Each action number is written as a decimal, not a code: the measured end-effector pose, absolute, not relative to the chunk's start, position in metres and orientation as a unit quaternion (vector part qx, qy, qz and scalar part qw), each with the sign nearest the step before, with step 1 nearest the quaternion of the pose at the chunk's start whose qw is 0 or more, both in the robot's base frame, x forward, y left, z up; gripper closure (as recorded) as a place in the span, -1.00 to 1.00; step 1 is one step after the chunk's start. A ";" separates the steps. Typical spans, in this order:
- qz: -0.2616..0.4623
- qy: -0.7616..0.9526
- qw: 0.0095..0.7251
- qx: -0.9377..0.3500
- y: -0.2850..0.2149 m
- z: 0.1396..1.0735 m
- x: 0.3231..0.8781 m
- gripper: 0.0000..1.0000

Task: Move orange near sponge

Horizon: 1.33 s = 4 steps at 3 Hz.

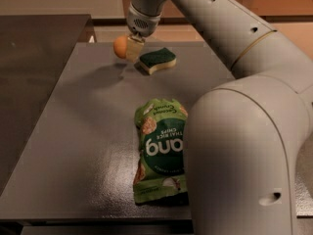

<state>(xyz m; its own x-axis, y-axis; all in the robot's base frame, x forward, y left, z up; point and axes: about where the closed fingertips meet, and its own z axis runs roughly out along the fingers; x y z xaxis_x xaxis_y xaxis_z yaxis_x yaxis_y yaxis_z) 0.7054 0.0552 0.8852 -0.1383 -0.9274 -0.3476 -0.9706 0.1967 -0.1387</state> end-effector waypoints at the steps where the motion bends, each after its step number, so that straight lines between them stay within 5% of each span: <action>1: 0.051 0.753 0.174 -0.632 0.056 0.878 0.710 1.00; 4: 0.044 0.752 0.147 -0.641 0.069 0.850 0.708 1.00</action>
Offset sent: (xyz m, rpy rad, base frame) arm 0.0020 0.0099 -0.0229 -0.0469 0.0225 0.0105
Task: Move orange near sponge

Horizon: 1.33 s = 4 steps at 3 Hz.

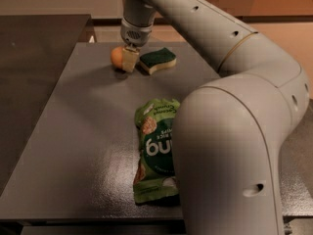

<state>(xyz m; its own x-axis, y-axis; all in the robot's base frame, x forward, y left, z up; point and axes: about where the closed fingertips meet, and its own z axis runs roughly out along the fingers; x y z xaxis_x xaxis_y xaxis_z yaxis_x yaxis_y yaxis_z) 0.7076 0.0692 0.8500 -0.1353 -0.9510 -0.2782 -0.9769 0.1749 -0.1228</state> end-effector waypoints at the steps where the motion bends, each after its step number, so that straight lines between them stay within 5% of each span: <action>1: 0.038 0.759 0.137 -0.636 0.065 0.841 0.710 0.66; 4: 0.033 0.759 0.137 -0.636 0.058 0.833 0.710 -0.76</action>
Offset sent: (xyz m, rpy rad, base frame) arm 0.0030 -0.0148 -0.0098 -0.0441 0.0132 -0.0395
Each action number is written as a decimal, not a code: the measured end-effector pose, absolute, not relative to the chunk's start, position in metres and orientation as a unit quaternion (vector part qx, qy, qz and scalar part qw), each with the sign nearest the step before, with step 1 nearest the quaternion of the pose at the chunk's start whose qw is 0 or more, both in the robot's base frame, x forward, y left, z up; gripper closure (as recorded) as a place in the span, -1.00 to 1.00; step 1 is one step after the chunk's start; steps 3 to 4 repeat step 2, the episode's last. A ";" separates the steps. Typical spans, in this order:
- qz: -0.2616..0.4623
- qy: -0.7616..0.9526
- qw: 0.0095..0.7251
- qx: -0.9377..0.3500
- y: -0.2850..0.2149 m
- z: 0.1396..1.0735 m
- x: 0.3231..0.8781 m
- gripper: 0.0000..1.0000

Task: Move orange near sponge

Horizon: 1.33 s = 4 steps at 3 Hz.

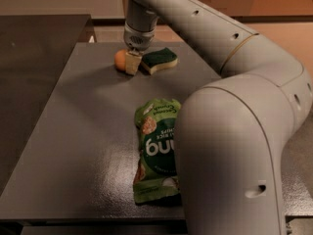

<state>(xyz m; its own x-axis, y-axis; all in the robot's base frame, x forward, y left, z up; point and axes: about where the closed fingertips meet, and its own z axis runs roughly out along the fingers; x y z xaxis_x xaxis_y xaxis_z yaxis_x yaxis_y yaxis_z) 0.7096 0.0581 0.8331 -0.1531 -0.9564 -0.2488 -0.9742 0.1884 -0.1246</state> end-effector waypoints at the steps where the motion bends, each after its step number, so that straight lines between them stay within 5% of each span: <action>1: 0.033 0.759 0.136 -0.636 0.059 0.833 0.710 -1.00; 4: 0.033 0.759 0.136 -0.636 0.059 0.833 0.710 -1.00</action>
Offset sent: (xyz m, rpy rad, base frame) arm 0.0002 0.0005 -0.0003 -0.0003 0.0010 0.0004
